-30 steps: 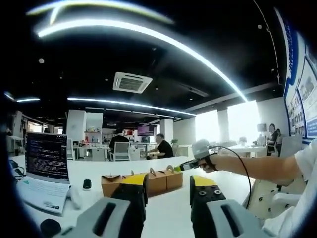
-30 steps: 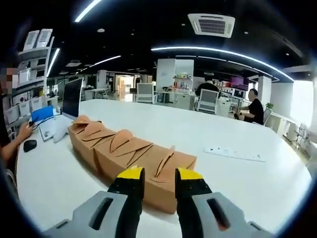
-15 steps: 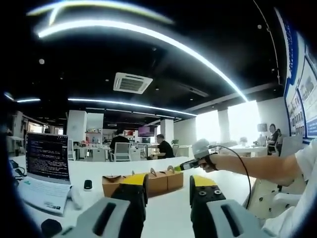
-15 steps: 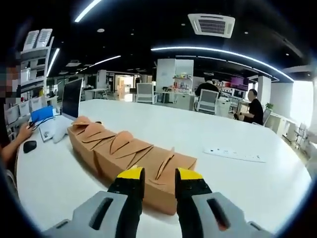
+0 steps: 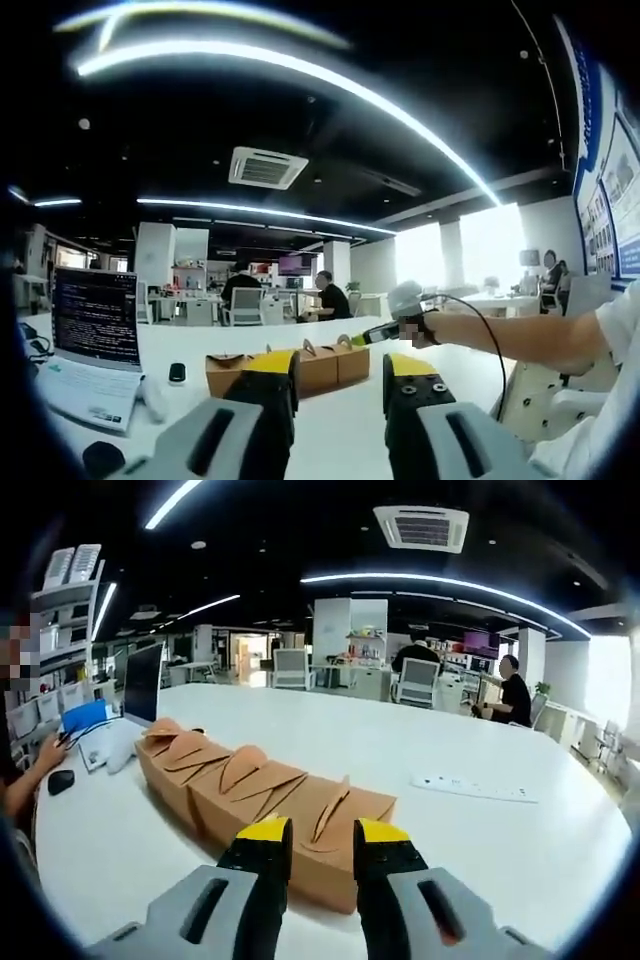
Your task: Pick up one paper box from the group, open the paper box, and remove the item inside
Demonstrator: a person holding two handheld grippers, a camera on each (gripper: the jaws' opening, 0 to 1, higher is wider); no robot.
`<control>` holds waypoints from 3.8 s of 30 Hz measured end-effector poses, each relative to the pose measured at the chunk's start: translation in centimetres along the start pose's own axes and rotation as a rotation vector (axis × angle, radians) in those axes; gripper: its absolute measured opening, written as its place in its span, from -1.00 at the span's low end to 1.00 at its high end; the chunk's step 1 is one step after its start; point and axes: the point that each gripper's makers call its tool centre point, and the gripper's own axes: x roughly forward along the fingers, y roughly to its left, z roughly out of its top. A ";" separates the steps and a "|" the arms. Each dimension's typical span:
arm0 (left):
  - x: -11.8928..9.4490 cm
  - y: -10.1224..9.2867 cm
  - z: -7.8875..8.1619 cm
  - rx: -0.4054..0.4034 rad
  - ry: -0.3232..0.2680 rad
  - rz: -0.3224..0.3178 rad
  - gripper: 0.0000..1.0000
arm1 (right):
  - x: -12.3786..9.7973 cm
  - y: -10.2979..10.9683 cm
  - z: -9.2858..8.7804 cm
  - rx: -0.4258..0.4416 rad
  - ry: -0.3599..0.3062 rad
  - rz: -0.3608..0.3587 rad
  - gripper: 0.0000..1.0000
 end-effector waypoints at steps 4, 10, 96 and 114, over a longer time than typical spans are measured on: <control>0.0 -0.1 0.0 0.000 0.001 -0.002 -0.30 | 0.0 0.2 -0.4 -0.003 0.008 -0.002 -0.49; -0.1 0.1 -0.1 -0.002 -0.001 0.004 -0.30 | -0.6 0.9 -1.0 0.000 0.015 -0.002 -0.49; -0.4 0.5 0.0 -0.030 -0.009 0.011 -0.33 | 0.3 0.9 -2.3 0.044 0.013 -0.014 -0.93; -0.2 0.4 -0.1 -0.030 -0.005 0.012 -0.34 | 0.1 0.3 -2.0 0.061 0.016 -0.006 -0.94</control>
